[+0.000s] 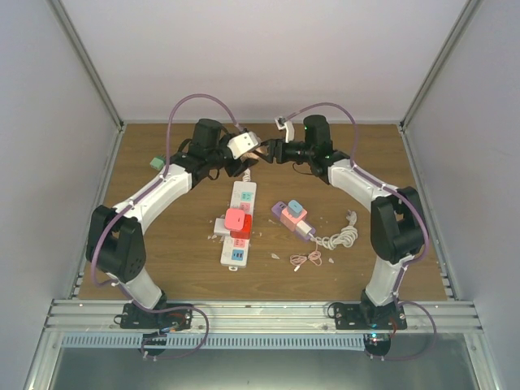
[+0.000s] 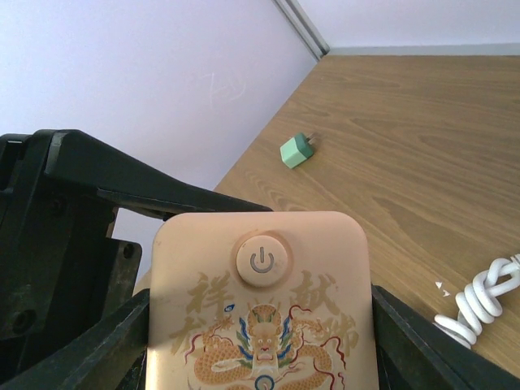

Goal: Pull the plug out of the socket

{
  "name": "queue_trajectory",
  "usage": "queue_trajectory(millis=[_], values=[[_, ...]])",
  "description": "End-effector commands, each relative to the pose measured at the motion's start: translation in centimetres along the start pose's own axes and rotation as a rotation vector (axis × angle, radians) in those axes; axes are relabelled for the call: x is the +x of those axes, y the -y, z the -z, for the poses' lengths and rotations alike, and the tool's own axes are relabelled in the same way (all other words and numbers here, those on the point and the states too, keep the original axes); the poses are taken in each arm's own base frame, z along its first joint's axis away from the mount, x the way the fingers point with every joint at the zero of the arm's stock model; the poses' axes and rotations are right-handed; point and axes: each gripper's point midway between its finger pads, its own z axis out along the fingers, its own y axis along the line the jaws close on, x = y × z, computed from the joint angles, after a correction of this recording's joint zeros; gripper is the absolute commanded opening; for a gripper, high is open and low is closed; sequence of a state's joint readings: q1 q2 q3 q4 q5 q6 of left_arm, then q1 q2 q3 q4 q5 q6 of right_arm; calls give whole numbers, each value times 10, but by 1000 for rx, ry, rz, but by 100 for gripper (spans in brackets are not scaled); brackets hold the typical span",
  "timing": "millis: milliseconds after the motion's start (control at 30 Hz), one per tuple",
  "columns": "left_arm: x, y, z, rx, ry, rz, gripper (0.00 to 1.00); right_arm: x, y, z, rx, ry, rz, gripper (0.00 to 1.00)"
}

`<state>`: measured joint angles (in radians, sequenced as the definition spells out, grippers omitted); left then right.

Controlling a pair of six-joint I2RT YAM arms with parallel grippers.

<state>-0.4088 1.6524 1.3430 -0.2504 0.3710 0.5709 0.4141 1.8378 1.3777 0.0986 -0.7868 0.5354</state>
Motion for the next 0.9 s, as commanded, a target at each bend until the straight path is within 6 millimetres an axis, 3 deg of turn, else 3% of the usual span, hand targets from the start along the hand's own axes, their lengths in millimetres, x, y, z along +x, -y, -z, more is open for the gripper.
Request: queue_trajectory(millis=[0, 100, 267, 367, 500, 700, 867], values=[[-15, -19, 3, -78, 31, -20, 43, -12, -35, 9, -99, 22, 42, 34], [-6, -22, 5, -63, 15, 13, 37, -16, -29, 12, -73, 29, 59, 64], [18, -37, 14, -57, -31, 77, 34, -21, -18, 19, -44, 36, 74, 99], [39, -50, 22, -61, -68, 124, 33, -24, -15, 23, -37, 39, 103, 100], [84, -82, 40, -87, -147, 227, 33, -24, -14, 25, -35, 27, 171, 100], [167, -128, 84, -180, -316, 348, 34, -10, -14, 26, -47, -27, 276, 100], [221, -153, 121, -244, -451, 416, 35, 1, -12, 28, -55, -70, 344, 100]])
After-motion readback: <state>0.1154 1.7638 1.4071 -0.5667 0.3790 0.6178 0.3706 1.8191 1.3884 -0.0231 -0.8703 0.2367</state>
